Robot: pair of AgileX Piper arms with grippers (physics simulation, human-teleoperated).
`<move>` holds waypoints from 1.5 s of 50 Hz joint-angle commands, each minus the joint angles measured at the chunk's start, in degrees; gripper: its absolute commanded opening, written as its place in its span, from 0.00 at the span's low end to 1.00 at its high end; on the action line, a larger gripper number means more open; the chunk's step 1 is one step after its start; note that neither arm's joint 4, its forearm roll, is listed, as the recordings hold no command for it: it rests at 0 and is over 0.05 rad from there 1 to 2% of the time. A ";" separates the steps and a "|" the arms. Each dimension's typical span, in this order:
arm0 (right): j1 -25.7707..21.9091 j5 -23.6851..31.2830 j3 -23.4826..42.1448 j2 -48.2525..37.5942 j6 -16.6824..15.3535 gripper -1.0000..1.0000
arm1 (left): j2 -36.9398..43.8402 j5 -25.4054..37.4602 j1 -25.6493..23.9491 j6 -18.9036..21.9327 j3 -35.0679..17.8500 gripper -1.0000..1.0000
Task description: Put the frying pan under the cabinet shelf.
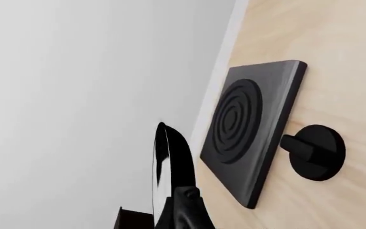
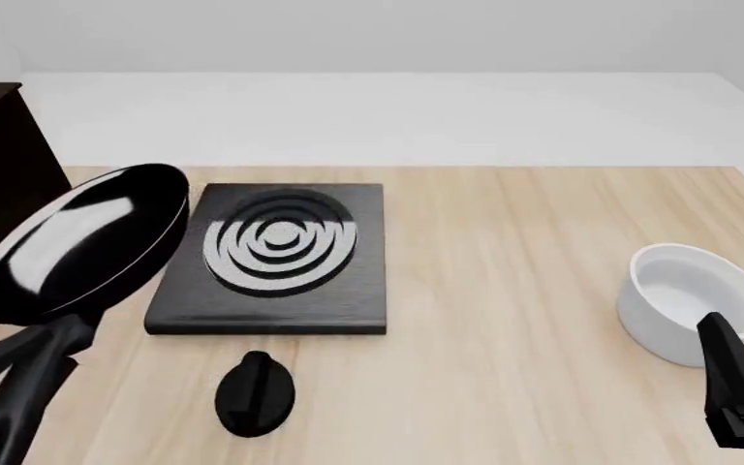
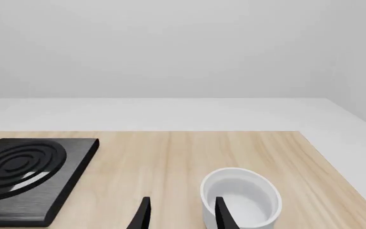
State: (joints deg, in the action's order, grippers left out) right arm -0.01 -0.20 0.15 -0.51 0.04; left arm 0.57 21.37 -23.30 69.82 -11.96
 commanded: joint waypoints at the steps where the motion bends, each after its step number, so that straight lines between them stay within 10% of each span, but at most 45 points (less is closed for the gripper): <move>1: 0.01 0.00 0.00 0.01 0.00 1.00 | -0.57 -0.05 1.32 -2.23 -1.35 0.00; 75: 0.01 0.00 0.00 -0.01 -0.01 1.00 | -0.56 -2.77 17.61 -14.18 5.17 0.00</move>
State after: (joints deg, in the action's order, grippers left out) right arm 0.00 -0.20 0.15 -0.50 0.04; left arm 0.41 19.94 -8.29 57.93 -5.37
